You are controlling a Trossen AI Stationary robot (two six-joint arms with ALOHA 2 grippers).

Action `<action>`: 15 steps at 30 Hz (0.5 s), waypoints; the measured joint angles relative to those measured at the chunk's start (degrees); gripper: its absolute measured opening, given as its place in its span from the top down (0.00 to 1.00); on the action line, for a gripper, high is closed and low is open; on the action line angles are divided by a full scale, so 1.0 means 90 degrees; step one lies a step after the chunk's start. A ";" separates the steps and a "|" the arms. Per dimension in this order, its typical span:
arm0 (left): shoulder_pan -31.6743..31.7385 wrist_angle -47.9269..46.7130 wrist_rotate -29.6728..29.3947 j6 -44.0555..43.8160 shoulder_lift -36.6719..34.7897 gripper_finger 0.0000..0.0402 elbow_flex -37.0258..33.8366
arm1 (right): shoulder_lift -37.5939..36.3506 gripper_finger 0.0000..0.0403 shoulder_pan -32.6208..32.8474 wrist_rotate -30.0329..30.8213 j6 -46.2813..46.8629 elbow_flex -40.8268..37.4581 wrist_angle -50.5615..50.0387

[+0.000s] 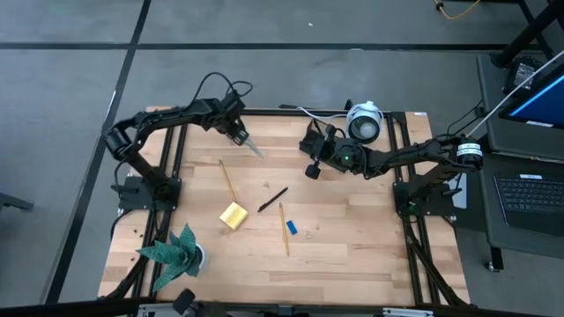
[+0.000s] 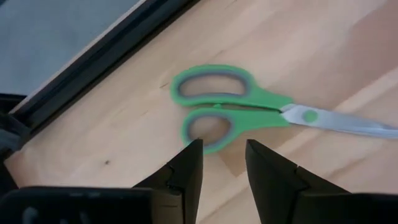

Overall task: Pick and place office supplies into organizer
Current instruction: Put the green scissor into the metal mesh desk organizer

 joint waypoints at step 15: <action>0.0512 0.0009 0.0149 0.0201 0.0817 0.71 0.0000 | 0.0002 0.95 0.0000 -0.0001 -0.0005 0.0000 -0.0006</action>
